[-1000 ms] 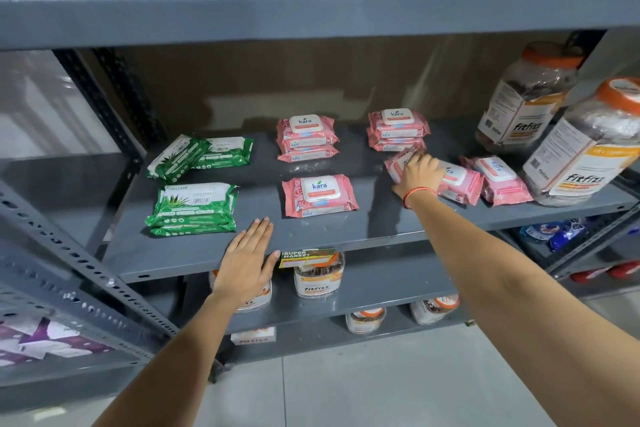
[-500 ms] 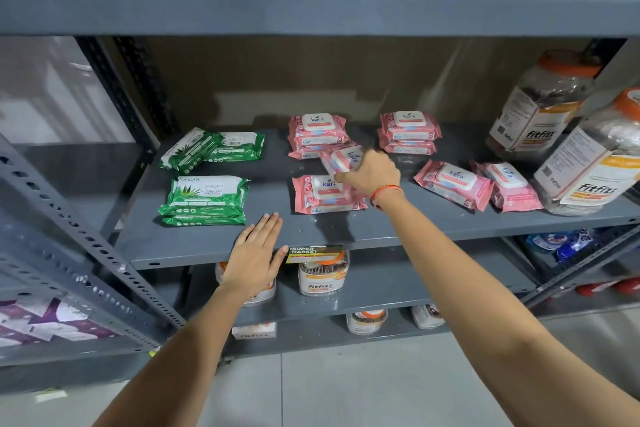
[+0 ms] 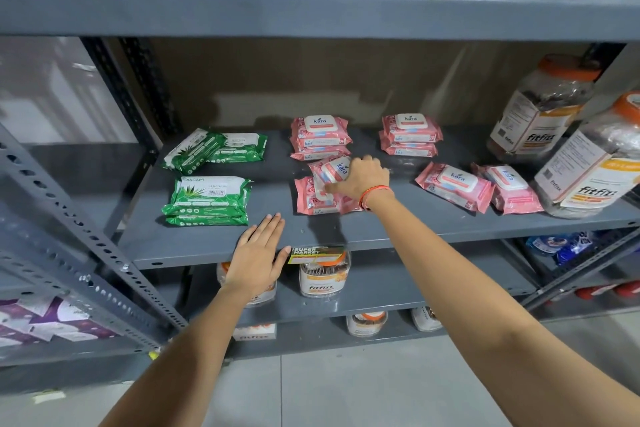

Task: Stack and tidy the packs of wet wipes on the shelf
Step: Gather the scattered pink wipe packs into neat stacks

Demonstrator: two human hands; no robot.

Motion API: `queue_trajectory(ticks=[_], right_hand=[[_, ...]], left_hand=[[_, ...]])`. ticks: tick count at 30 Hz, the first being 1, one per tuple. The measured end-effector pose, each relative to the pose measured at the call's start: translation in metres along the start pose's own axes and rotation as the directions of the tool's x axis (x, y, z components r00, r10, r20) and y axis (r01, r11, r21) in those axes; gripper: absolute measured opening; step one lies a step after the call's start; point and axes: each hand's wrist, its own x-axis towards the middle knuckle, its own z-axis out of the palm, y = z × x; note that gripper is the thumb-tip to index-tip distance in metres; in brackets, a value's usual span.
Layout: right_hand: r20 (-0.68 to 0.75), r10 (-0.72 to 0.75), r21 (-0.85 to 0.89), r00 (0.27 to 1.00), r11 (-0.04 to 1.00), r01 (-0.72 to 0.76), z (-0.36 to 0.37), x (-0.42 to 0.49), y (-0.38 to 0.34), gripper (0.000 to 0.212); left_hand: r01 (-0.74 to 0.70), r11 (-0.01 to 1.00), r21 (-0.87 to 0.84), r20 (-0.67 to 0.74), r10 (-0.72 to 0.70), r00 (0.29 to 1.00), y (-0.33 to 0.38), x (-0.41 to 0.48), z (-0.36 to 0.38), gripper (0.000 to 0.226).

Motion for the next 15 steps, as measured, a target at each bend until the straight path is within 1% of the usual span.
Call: queue_trajectory(ticks=[3,5,8,10,12,15], right_hand=[[0.054,-0.090,-0.042,0.994,0.995,0.092,-0.004,0.007,-0.002,0.070],[0.138,-0.163,-0.050,0.977,0.984,0.171,-0.011,0.014,-0.003,0.067],[0.313,-0.272,-0.031,0.910,0.955,0.296,-0.026,0.025,-0.005,0.083],[0.408,-0.311,0.012,0.858,0.942,0.336,-0.032,0.030,-0.005,0.091],[0.450,-0.315,0.013,0.835,0.938,0.346,-0.032,0.034,-0.004,0.092],[0.460,-0.325,0.003,0.826,0.931,0.365,-0.029,0.036,-0.003,0.090]], left_hand=[[-0.003,1.000,-0.002,-0.003,0.003,1.000,-0.001,0.000,0.000,0.085],[-0.004,1.000,-0.011,-0.003,0.004,1.000,-0.001,0.000,0.000,0.085],[-0.005,1.000,-0.021,-0.005,0.005,1.000,0.000,0.000,0.000,0.079],[-0.001,1.000,-0.012,-0.004,0.000,1.000,-0.001,0.000,0.001,0.074],[-0.003,1.000,-0.003,0.000,0.003,1.000,-0.002,0.000,0.002,0.075],[-0.010,1.000,-0.003,-0.005,0.010,1.000,-0.002,0.000,0.001,0.081]])
